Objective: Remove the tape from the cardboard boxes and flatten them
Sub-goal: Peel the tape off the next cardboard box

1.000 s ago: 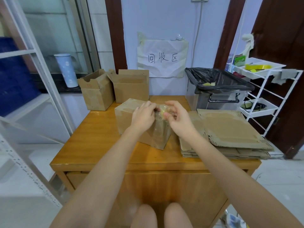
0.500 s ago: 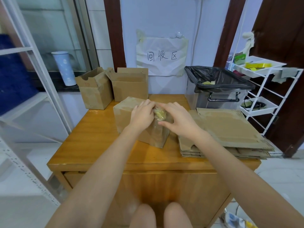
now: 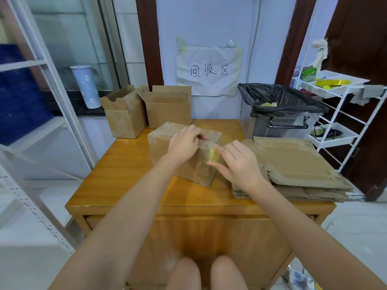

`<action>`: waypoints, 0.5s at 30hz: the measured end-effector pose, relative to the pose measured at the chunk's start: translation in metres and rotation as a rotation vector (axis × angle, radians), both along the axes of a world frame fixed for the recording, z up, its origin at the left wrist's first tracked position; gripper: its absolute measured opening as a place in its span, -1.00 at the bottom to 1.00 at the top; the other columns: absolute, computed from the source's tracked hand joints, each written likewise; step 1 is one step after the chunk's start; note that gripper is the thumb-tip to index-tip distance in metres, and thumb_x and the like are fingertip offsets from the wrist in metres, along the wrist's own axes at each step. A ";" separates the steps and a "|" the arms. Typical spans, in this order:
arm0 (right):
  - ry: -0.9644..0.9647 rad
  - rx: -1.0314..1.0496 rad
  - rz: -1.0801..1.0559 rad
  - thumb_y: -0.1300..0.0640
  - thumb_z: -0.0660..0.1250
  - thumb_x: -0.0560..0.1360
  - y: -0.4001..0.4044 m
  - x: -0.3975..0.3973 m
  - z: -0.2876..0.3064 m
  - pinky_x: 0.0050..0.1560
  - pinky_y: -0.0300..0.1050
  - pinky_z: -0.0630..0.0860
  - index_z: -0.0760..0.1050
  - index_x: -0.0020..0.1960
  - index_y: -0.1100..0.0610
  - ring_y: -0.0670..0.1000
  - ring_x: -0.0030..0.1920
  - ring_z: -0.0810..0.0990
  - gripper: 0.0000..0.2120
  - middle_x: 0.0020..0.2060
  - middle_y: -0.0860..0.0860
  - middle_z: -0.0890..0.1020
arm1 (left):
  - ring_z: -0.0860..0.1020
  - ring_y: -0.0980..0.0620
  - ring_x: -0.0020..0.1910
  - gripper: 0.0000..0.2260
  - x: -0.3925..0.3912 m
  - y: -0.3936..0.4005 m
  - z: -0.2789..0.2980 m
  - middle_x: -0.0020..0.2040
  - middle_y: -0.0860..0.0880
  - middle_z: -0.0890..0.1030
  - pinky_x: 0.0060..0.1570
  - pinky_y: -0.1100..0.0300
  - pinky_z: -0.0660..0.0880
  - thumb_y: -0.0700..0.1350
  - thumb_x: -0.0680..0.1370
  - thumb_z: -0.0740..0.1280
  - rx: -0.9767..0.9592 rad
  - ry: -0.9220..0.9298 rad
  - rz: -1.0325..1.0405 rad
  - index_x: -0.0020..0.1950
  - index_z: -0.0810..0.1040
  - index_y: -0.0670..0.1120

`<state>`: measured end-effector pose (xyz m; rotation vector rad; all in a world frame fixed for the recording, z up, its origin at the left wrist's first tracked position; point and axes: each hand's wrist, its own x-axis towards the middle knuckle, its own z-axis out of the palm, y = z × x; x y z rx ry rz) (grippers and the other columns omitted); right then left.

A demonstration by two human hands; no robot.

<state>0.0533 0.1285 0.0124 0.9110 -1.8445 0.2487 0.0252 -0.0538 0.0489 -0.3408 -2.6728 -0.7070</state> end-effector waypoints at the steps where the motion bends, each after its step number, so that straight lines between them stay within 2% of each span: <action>1: -0.039 0.002 -0.020 -0.06 0.37 0.49 0.000 0.003 -0.005 -0.31 -0.10 0.49 0.60 0.00 0.33 0.10 -0.22 0.51 -0.58 -0.22 0.13 0.59 | 0.41 0.08 0.21 -0.67 -0.001 -0.001 -0.001 0.12 0.09 0.49 0.06 0.17 0.24 -0.25 0.60 0.08 0.002 0.001 0.003 0.10 0.57 0.06; 3: -0.131 0.000 -0.067 -0.04 0.31 0.49 0.001 0.005 -0.012 -0.29 -0.07 0.51 0.58 0.04 0.35 0.12 -0.14 0.48 -0.57 -0.15 0.18 0.55 | 0.41 0.08 0.21 -0.67 -0.002 -0.002 -0.002 0.13 0.10 0.49 0.06 0.18 0.23 -0.25 0.61 0.08 0.001 0.002 0.013 0.10 0.56 0.06; 6: -0.241 -0.021 -0.027 0.05 0.23 0.52 0.001 0.007 -0.019 -0.30 0.02 0.55 0.51 0.15 0.38 0.17 -0.14 0.51 -0.59 -0.10 0.22 0.53 | 0.42 0.07 0.20 -0.67 -0.002 0.001 -0.004 0.13 0.09 0.49 0.10 0.16 0.26 -0.25 0.61 0.07 0.007 0.005 0.016 0.10 0.56 0.06; 9: -0.306 -0.060 0.014 0.08 0.18 0.53 -0.002 0.010 -0.020 -0.21 -0.09 0.48 0.34 0.31 0.27 0.08 -0.15 0.48 -0.58 -0.14 0.15 0.54 | 0.42 0.06 0.21 -0.67 -0.001 0.002 -0.004 0.14 0.07 0.49 0.15 0.12 0.28 -0.25 0.61 0.07 0.004 0.005 0.009 0.11 0.56 0.05; 10: -0.302 -0.063 0.024 0.08 0.18 0.53 -0.003 0.011 -0.019 -0.21 -0.10 0.47 0.34 0.30 0.25 0.08 -0.17 0.48 -0.60 -0.16 0.14 0.55 | 0.41 0.06 0.21 -0.67 -0.001 0.002 -0.004 0.14 0.07 0.49 0.15 0.12 0.28 -0.25 0.61 0.07 0.000 0.004 0.011 0.11 0.55 0.05; 13: -0.215 -0.014 0.052 0.15 0.23 0.53 -0.004 0.010 -0.021 -0.27 0.02 0.52 0.48 0.13 0.26 0.12 -0.21 0.50 -0.75 -0.16 0.15 0.56 | 0.41 0.06 0.21 -0.68 -0.001 0.001 -0.003 0.15 0.07 0.49 0.12 0.15 0.25 -0.25 0.61 0.07 -0.005 0.009 0.018 0.11 0.55 0.05; 15: -0.201 -0.011 0.040 0.19 0.23 0.53 -0.005 0.009 -0.025 -0.26 0.03 0.49 0.52 0.10 0.28 0.12 -0.18 0.47 -0.78 -0.14 0.16 0.55 | 0.42 0.06 0.20 -0.68 -0.001 0.002 -0.004 0.14 0.08 0.49 0.12 0.16 0.25 -0.25 0.61 0.07 -0.006 0.014 0.016 0.11 0.56 0.05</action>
